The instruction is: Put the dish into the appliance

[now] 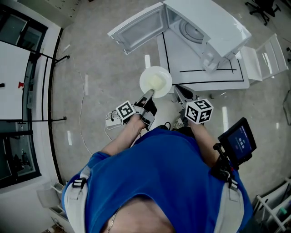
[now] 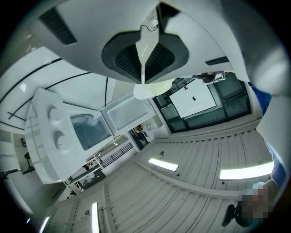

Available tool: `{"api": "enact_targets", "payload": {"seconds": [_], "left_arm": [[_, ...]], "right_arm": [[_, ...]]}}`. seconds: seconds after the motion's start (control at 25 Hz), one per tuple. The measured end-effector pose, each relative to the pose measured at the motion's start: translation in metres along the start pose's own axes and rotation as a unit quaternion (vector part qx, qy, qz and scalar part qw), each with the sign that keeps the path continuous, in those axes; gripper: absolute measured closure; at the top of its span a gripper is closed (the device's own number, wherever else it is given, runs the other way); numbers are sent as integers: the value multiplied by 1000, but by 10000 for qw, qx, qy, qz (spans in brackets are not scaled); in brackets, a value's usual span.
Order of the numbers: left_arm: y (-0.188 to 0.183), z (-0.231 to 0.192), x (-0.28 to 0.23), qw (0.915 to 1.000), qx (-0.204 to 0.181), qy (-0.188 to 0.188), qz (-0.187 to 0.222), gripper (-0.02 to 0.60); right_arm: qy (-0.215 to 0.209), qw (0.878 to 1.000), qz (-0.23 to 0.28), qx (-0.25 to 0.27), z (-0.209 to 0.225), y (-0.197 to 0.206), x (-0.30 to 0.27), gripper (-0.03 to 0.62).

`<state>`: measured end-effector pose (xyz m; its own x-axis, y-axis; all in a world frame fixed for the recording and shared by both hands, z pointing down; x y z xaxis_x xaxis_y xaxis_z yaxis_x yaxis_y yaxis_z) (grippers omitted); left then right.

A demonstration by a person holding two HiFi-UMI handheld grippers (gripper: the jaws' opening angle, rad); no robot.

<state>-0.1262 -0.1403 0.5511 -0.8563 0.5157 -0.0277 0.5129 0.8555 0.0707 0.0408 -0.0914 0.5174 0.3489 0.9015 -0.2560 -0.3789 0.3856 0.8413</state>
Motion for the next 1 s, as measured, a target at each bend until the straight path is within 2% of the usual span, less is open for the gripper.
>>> {"api": "enact_targets", "payload": {"seconds": [0.24, 0.4, 0.64, 0.84, 1.0], "left_arm": [[11, 5, -64, 10000, -43, -7, -52, 555], [11, 0, -83, 9998, -58, -120, -139, 555], [4, 3, -118, 9993, -42, -91, -348, 555], [-13, 4, -146, 9983, -97, -71, -570, 555], [-21, 8, -174, 9958, -66, -61, -906, 555]], "right_arm": [[60, 9999, 93, 41, 52, -31, 6, 592], [139, 9999, 69, -6, 65, -32, 8, 592], [347, 9993, 82, -56, 82, -38, 7, 592], [614, 9980, 122, -23, 91, -46, -1, 592], [948, 9952, 210, -73, 98, -57, -6, 592]]}}
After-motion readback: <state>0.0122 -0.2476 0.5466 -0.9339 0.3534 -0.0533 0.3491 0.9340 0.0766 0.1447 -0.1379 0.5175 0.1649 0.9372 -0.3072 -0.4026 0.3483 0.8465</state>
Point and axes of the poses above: the fingertips, and each gripper's own axes: x backward along the fingers, z to its right, y out of its underside, the point moved 4 cm from there along x, backward along the fingers, and after that the axes turned 4 degrees about y, right-handed, at the moved point
